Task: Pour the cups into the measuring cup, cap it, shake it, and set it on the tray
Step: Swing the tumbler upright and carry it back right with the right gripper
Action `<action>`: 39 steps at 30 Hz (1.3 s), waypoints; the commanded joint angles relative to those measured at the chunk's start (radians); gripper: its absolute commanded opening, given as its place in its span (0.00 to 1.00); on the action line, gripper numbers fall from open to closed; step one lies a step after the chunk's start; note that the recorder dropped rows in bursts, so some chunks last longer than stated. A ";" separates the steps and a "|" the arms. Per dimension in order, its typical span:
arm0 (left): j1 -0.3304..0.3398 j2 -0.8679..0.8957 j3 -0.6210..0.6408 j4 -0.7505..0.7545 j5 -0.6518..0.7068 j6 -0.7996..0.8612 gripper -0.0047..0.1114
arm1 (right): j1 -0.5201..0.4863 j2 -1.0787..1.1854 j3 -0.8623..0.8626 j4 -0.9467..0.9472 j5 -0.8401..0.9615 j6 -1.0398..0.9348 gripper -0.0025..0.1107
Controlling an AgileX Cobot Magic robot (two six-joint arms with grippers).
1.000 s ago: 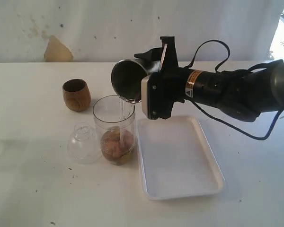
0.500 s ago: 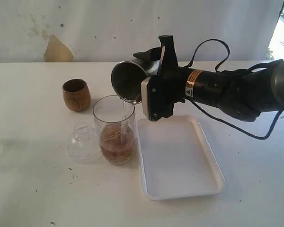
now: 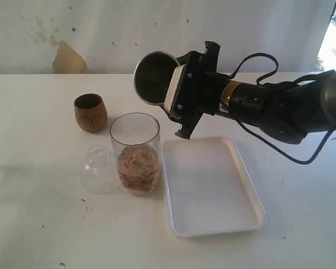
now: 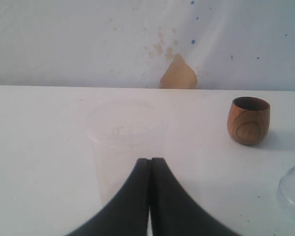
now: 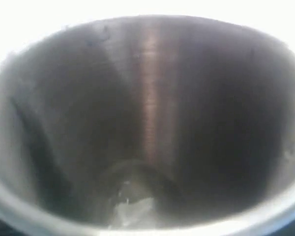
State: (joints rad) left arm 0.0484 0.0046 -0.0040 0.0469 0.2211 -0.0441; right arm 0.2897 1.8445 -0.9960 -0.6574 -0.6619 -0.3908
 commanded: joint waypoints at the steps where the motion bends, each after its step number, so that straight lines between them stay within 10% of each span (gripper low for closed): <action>1: 0.001 -0.005 0.004 -0.001 -0.010 -0.001 0.04 | 0.001 -0.018 -0.009 0.015 -0.036 0.303 0.02; 11: 0.001 -0.005 0.004 -0.001 -0.010 -0.001 0.04 | -0.012 -0.018 -0.009 0.092 -0.036 0.644 0.02; 39: 0.001 -0.005 0.004 -0.001 -0.010 -0.001 0.04 | -0.383 0.224 -0.010 0.219 -0.221 0.656 0.02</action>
State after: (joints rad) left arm 0.0484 0.0046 -0.0040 0.0469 0.2211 -0.0441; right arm -0.0798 2.0364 -0.9980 -0.4294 -0.7650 0.2663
